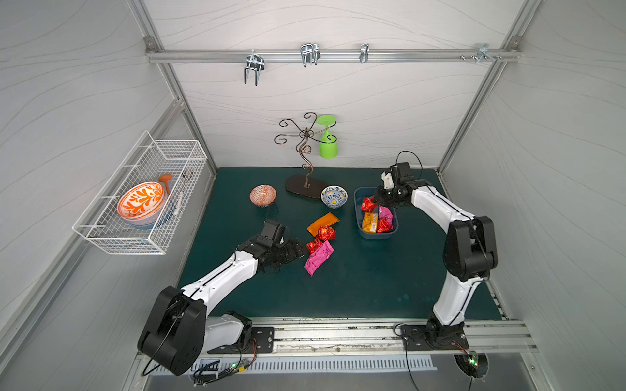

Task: Put the tea bags into the storage box
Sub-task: Place the tea bag in the storage box, then pick up the tea bag from the center of the board.

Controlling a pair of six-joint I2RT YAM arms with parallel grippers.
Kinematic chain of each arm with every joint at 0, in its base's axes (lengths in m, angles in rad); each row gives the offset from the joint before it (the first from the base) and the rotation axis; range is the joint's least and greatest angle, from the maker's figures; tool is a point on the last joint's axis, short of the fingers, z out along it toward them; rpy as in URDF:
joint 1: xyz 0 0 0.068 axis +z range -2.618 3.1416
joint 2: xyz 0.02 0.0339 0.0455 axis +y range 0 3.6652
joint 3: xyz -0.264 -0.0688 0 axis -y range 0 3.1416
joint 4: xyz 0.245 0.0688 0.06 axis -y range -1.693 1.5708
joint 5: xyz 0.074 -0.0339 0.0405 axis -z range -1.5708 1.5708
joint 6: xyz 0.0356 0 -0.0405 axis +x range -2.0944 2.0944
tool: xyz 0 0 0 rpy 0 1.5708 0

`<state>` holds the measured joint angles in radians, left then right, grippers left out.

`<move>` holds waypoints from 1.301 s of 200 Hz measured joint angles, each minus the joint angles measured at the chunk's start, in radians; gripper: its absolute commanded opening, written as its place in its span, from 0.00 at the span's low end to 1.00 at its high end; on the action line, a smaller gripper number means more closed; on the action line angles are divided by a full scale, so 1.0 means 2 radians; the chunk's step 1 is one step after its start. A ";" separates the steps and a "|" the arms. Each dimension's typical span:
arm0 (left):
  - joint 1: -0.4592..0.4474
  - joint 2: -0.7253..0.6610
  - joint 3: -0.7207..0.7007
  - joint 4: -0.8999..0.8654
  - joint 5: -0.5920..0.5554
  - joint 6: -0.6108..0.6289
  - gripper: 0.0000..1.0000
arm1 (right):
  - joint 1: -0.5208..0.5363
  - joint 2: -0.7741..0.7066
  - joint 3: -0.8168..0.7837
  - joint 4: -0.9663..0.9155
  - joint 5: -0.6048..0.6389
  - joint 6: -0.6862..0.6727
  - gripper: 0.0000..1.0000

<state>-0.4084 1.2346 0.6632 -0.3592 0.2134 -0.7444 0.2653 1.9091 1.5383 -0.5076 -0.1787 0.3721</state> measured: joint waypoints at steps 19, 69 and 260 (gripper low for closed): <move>0.000 -0.002 0.000 0.000 0.000 0.000 0.88 | -0.002 0.036 0.034 -0.002 0.007 -0.003 0.00; 0.000 -0.006 0.000 -0.001 0.000 0.000 0.88 | -0.002 0.078 0.065 -0.008 0.011 -0.003 0.18; 0.000 -0.005 0.000 -0.001 -0.019 -0.002 0.88 | 0.177 -0.168 -0.150 -0.009 0.024 0.039 0.67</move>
<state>-0.4084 1.2251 0.6632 -0.3607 0.1757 -0.7479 0.6197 1.5734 1.2373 -0.5247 -0.1307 0.4503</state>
